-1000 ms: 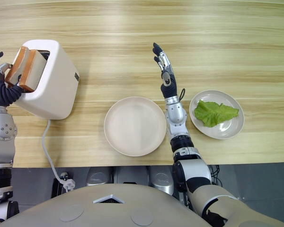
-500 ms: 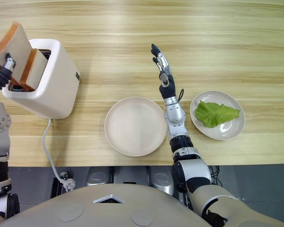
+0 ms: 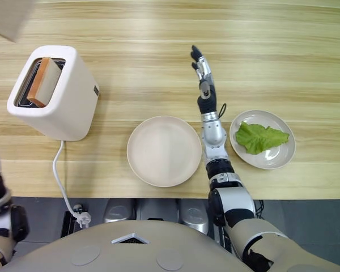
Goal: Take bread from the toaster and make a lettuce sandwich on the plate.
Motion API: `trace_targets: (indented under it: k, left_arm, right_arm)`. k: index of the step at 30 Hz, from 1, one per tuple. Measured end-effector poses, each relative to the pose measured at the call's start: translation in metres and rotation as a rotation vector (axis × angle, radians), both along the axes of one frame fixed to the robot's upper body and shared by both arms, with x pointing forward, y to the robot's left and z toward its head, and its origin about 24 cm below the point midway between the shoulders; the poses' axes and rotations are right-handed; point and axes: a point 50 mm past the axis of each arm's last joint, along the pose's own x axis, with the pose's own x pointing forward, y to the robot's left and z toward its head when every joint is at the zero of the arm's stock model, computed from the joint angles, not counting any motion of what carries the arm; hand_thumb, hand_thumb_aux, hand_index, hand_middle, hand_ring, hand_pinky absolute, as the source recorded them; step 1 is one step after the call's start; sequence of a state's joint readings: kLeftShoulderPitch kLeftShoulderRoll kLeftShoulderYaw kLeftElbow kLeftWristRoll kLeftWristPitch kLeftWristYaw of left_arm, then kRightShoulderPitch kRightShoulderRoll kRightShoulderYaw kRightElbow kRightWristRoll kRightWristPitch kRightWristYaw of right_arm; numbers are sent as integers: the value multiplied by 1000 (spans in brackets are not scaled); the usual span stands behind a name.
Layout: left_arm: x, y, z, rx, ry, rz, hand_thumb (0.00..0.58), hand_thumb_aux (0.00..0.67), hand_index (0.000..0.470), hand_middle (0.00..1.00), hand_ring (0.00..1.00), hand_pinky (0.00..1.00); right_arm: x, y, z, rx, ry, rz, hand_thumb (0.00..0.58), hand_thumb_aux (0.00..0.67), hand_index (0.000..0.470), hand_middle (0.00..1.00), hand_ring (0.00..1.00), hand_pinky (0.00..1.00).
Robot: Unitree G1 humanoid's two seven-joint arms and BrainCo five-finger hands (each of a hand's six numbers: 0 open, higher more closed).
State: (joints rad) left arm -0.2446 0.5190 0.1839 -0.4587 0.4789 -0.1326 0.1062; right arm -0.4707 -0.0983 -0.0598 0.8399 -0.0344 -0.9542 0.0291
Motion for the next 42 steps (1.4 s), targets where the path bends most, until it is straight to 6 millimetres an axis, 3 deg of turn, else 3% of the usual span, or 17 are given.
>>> trace_targets:
  k: [4,7,12,17,21,28,29,30,31,32,38,42]
  left_arm:
    - [17,-52,-51,-105,347,-374,580,670,460,1000,1000,1000]
    - [16,-80,-96,-194,655,-605,580,670,460,1000,1000,1000]
    - [5,-97,-138,-158,965,-766,580,670,460,1000,1000,1000]
    - [1,-96,-173,-121,1195,-796,580,670,460,1000,1000,1000]
    - [3,-93,-194,-100,1294,-758,580,670,460,1000,1000,1000]
    - [4,-104,-216,-17,1338,-725,580,670,460,1000,1000,1000]
    - [5,-106,-217,3,1329,-718,576,615,422,1000,1000,1000]
    - [5,-106,-217,15,1320,-713,576,615,422,1000,1000,1000]
    - [6,-107,-216,37,1307,-706,0,0,0,643,643,643]
    - [6,-107,-216,52,1300,-703,0,0,0,0,0,0]
    - [11,-109,-213,144,1236,-645,0,0,0,0,0,0]
    - [17,-96,-200,188,1178,-584,0,0,0,0,0,0]
  right_arm:
    - [3,-37,19,-15,-71,-112,0,0,0,0,0,0]
    - [3,-73,34,-53,-109,-216,0,0,0,0,0,0]
    - [-4,-113,49,-140,-129,-325,0,0,0,0,0,0]
    - [-13,-134,46,-219,-85,-370,0,0,0,0,0,0]
    - [-15,-139,46,-268,-70,-380,0,0,0,0,0,0]
    - [-14,-138,46,-311,-59,-368,0,0,0,0,0,0]
    - [-14,-139,46,-319,-56,-368,0,0,0,0,0,0]
    - [-15,-139,45,-325,-54,-366,0,0,0,0,0,0]
    - [-15,-139,43,-328,-48,-367,0,0,0,0,0,0]
    - [-16,-139,43,-329,-45,-367,0,0,0,0,0,0]
    - [-17,-140,41,-333,-35,-369,0,0,0,0,0,0]
    - [-19,-144,41,-345,-28,-375,0,0,0,0,0,0]
